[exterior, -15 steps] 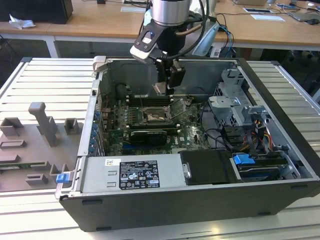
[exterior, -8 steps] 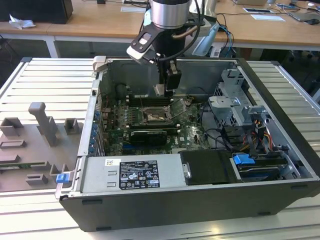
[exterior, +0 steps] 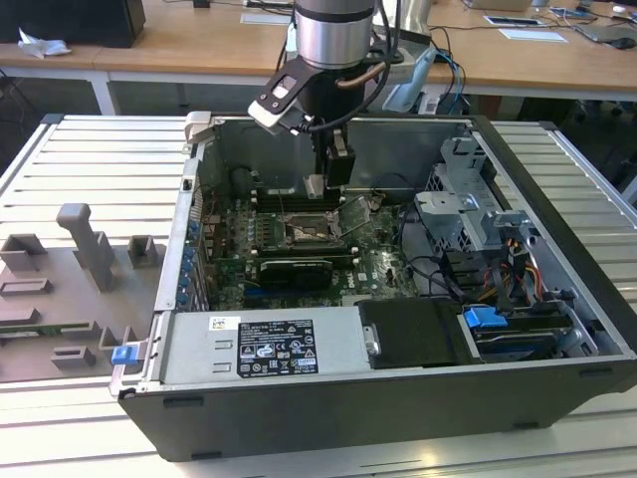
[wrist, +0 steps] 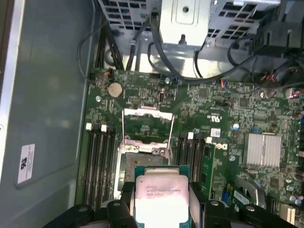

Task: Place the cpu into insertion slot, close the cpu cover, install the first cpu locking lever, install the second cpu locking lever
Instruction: 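Place the cpu into insertion slot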

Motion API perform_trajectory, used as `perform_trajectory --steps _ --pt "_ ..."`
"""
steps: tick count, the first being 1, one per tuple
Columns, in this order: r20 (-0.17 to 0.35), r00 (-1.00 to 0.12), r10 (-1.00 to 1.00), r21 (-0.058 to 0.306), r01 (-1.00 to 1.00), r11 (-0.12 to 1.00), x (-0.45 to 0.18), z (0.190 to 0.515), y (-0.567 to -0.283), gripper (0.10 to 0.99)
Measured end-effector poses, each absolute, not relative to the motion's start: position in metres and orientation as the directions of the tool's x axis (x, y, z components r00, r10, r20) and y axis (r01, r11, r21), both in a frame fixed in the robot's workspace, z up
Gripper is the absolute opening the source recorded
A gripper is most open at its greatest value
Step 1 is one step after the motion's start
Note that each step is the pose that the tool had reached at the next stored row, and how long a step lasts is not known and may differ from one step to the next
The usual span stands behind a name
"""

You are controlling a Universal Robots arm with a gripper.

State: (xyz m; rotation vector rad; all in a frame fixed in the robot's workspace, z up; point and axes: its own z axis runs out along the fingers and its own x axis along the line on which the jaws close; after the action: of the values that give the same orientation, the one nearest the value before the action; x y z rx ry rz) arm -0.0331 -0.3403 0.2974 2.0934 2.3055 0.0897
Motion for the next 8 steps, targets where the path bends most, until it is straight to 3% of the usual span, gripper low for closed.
perform_trajectory --steps 8 --pt "0.019 -0.040 0.999 0.060 0.997 0.039 -0.038 0.279 -0.335 0.541"
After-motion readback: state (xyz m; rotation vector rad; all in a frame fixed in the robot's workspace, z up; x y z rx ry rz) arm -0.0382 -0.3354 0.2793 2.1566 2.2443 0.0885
